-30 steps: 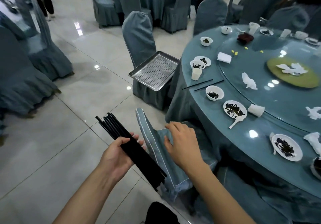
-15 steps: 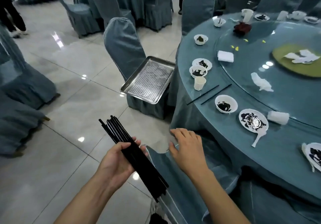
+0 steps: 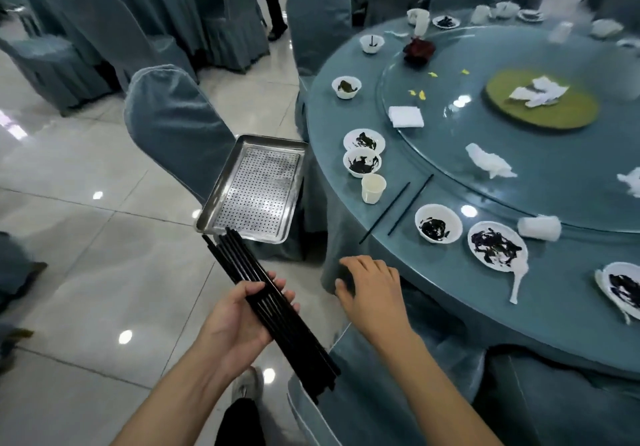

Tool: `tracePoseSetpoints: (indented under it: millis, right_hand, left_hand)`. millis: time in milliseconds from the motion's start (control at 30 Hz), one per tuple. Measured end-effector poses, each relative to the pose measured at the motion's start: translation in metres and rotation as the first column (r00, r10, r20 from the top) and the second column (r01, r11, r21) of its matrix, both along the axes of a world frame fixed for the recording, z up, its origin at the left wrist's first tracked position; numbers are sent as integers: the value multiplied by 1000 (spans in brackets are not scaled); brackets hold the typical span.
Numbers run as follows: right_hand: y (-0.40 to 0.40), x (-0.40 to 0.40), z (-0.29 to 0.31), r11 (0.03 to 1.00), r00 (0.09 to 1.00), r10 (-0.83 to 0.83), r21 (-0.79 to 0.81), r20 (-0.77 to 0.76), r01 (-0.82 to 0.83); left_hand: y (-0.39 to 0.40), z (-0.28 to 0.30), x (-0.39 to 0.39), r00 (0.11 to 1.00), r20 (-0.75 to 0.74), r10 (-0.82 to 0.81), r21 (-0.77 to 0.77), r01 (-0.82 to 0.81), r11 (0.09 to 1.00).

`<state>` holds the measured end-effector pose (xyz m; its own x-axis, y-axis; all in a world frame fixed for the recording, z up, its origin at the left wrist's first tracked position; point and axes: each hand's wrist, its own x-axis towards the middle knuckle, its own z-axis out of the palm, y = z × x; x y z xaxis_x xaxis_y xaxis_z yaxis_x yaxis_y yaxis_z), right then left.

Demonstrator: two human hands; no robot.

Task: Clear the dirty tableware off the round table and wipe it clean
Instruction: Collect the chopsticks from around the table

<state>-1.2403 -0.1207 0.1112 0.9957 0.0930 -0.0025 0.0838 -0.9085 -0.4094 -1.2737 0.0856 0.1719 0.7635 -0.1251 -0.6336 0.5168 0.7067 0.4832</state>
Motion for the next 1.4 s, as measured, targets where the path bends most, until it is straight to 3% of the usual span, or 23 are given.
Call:
tracePoseSetpoints:
  millis: [233,500,700,1067,1200,1400]
  right_hand:
    - [46,51,-3,981,981,-193,8,3,193]
    - [70,83,-15,891,887,-453,-42,-85,451]
    - [41,111,-39,799,779,-602,-144,-178,584]
    - [-34,213,-120,749,669,-655,-181,-350,638]
    - [-40,217,-139,719,654,-691,-200,-307,666]
    - [-16,191,-148,687,682,-724,-189,-101,701]
  left_hand:
    - [54,1,93,975,16,-220,41,219,975]
    - [87,-6,189,896,6,-443,39,443,896]
    - [75,-21,237,835,-40,-549,8,550,835]
    - [33,-34,341,794,-89,-601,114,607,786]
    - [12,-32,363,791,-75,-607,68,611,789]
    - [-13,-37,380,757,-91,-646,30,651,759]
